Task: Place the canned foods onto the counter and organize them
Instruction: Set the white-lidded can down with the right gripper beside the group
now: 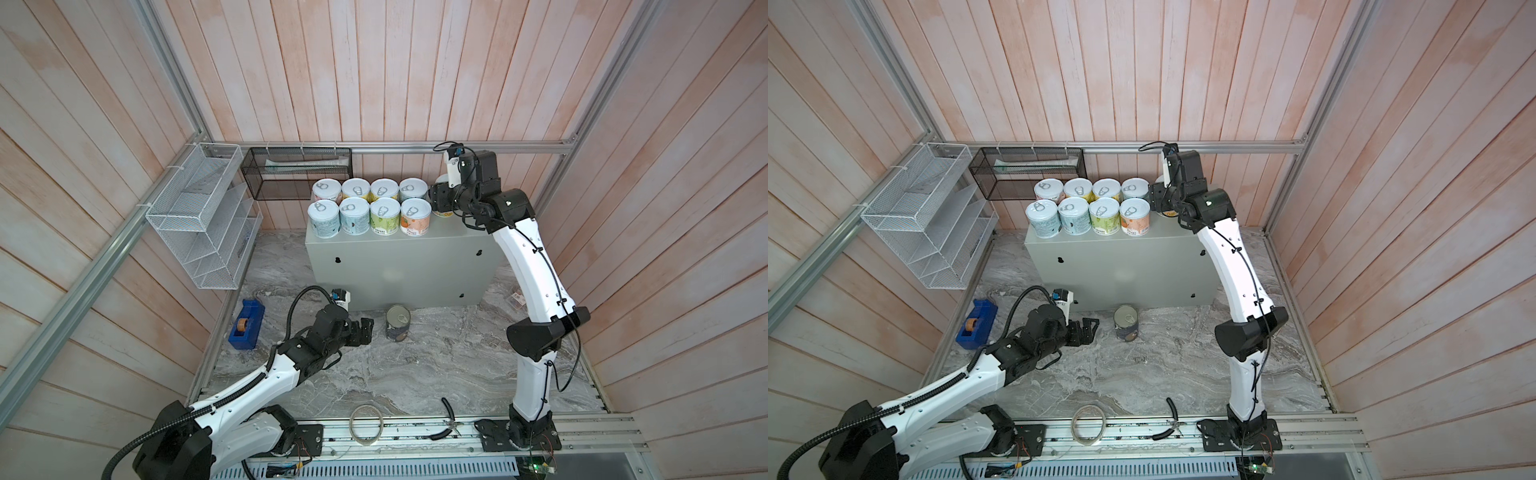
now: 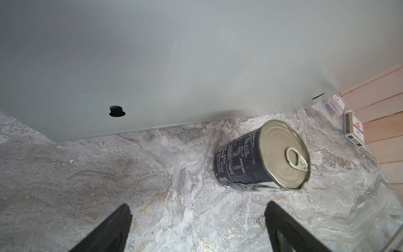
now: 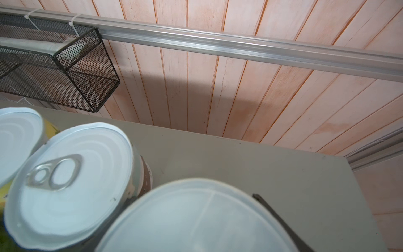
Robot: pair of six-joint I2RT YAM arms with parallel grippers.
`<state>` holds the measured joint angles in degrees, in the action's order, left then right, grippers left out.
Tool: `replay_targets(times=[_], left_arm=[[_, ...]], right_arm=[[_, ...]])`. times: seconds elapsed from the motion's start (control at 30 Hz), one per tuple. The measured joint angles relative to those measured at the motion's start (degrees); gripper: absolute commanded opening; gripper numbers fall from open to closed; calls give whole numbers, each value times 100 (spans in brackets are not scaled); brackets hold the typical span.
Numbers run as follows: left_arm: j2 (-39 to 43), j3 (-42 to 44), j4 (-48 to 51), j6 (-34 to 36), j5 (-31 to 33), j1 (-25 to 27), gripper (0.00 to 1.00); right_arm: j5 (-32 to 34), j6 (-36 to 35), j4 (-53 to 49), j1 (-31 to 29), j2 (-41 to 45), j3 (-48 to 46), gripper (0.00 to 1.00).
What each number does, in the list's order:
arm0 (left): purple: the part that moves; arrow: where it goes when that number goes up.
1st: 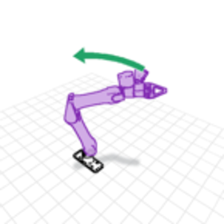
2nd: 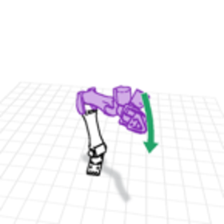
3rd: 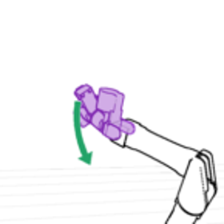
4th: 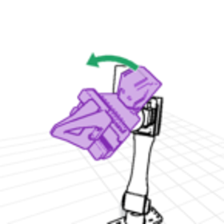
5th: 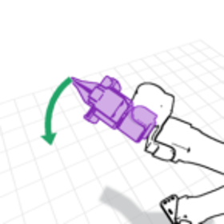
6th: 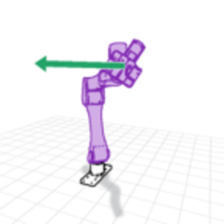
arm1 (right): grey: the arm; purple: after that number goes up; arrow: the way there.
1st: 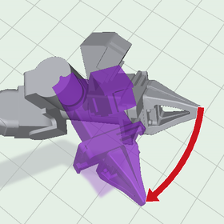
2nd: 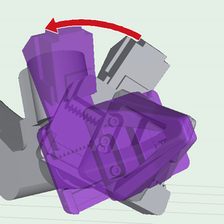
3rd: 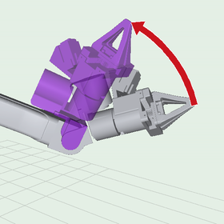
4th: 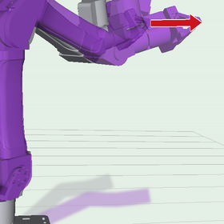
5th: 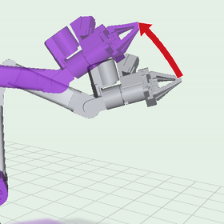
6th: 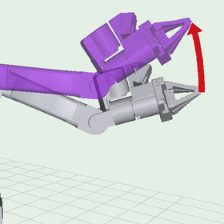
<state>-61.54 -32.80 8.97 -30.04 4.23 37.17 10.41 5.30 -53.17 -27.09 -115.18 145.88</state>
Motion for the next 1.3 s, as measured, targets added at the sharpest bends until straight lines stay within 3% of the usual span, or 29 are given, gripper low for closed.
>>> replay_targets(times=[0.1,0.2,0.37,0.6,0.77,0.9,1.03,1.3], left_arm=[[-63,0,-2,-2,0,0,97],[-105,0,-2,-2,-13,0,97],[-105,0,-2,-13,-20,0,98],[-98,0,0,-26,-15,0,98],[-105,-13,0,-24,-17,0,98],[-105,-52,-7,-44,-17,0,98],[-103,-52,-20,-66,-15,0,98],[-66,-52,-48,-109,-20,0,98]], right_arm=[[0,0,4,35,0,0,71],[-28,-2,9,83,0,0,84],[-168,-17,153,173,22,0,92],[-402,11,256,284,81,-4,93],[-968,122,446,455,385,-33,93],[-1292,221,717,592,881,-308,86],[-1421,219,1115,601,1628,-1281,75],[-1823,216,2048,691,2859,-3751,70]])
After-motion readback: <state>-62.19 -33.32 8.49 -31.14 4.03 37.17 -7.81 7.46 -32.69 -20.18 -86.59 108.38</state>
